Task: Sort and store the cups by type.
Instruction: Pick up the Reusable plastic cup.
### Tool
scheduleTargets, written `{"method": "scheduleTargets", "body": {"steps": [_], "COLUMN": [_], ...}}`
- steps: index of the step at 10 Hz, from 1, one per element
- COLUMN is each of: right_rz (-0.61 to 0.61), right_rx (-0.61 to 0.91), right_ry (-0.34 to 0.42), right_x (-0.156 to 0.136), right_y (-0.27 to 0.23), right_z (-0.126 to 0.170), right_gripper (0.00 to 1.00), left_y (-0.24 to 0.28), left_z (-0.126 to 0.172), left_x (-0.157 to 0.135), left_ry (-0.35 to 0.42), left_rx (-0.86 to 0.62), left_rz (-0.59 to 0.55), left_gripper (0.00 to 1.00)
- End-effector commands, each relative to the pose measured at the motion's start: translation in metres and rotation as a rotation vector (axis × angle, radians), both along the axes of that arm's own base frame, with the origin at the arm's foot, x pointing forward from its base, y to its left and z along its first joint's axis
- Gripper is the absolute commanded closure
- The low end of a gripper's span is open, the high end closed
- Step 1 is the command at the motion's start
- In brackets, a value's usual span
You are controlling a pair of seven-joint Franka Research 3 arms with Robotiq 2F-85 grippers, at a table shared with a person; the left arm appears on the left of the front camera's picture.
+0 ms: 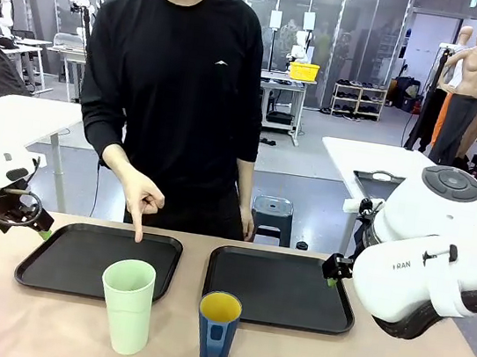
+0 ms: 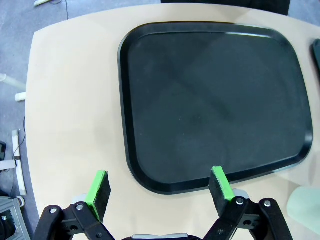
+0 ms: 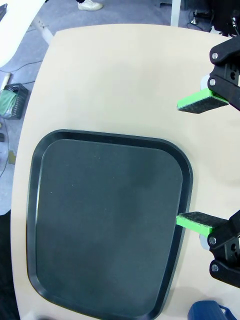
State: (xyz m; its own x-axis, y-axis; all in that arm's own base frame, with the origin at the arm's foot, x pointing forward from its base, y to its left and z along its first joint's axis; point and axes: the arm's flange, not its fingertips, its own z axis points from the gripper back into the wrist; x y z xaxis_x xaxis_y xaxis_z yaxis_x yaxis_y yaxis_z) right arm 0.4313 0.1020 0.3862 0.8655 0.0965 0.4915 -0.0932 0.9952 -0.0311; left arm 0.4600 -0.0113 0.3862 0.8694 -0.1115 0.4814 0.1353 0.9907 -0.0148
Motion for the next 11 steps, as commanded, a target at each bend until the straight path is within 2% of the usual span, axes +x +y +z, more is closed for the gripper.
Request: {"method": "scheduleTargets", "body": {"steps": [1,11], "right_rz": [0.010,0.010], "right_rx": [-0.004,-0.004], "right_ry": [0.001,0.001], "right_x": [0.0011,0.0011], "right_y": [0.0003,0.0003], "right_z": [-0.0011,-0.0011], "right_gripper": [0.00,0.00], "left_y": [0.0023,0.0025], "left_z": [-0.0005,0.0007], "left_x": [0.0002,-0.0006], "left_ry": [0.001,0.009], "left_rx": [-0.003,0.027], "left_rz": [0.002,-0.014], "left_gripper": [0.00,0.00]}}
